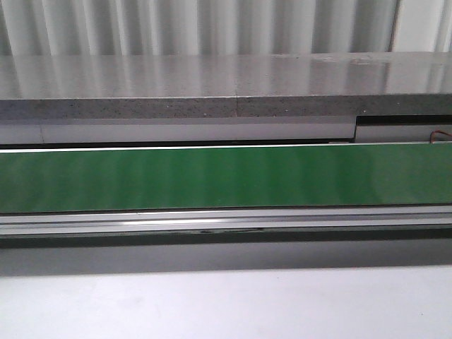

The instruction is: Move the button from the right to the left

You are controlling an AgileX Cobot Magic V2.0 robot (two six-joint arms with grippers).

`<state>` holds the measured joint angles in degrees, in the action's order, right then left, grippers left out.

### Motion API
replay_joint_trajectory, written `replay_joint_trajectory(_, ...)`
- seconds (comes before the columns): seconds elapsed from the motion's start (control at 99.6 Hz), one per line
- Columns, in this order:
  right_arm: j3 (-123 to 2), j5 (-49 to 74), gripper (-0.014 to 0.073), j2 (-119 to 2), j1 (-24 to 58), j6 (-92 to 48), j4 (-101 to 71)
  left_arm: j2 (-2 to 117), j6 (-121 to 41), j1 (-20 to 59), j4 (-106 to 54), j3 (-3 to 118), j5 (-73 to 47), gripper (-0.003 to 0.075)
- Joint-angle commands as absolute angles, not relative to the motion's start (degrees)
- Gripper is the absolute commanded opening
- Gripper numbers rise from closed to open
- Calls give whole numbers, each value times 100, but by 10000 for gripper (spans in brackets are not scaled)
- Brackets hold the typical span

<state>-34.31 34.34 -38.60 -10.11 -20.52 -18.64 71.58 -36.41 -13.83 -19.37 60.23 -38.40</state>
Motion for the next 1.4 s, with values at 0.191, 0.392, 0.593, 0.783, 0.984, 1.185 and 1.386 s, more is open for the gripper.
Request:
replay_joint_trajectory(0.191, -3579, 3108, -68, -3833, -1005, -2102, -1909, 5824, -3642, -751, -2675, 4967, -2709, 540)
replay_joint_trajectory(0.392, -3579, 3108, -68, -3833, -1005, -2102, -1909, 4855, -3642, -464, -3113, 4269, -2683, 417)
replay_joint_trajectory(0.593, -3579, 3108, -68, -3833, -1005, -2102, -1909, 4021, -3642, -429, -3220, 3681, -2657, 110)
replay_joint_trajectory(0.783, -3579, 3108, -68, -3833, -1005, -2102, -1909, 3686, -3642, -429, -3363, 3486, -2568, -20)
replay_joint_trajectory(0.984, -3579, 3108, -68, -3833, -1005, -2102, -1909, 3706, -3642, -429, -3361, 3486, -2581, -20)
replay_joint_trajectory(1.185, -3579, 3108, -68, -3833, -1005, -2102, -1909, 3706, -3642, -429, -3361, 3486, -2581, -20)
replay_joint_trajectory(1.386, -3579, 3108, -68, -3833, -1005, -2102, -1909, 3706, -3642, -429, -3361, 3486, -2581, -20)
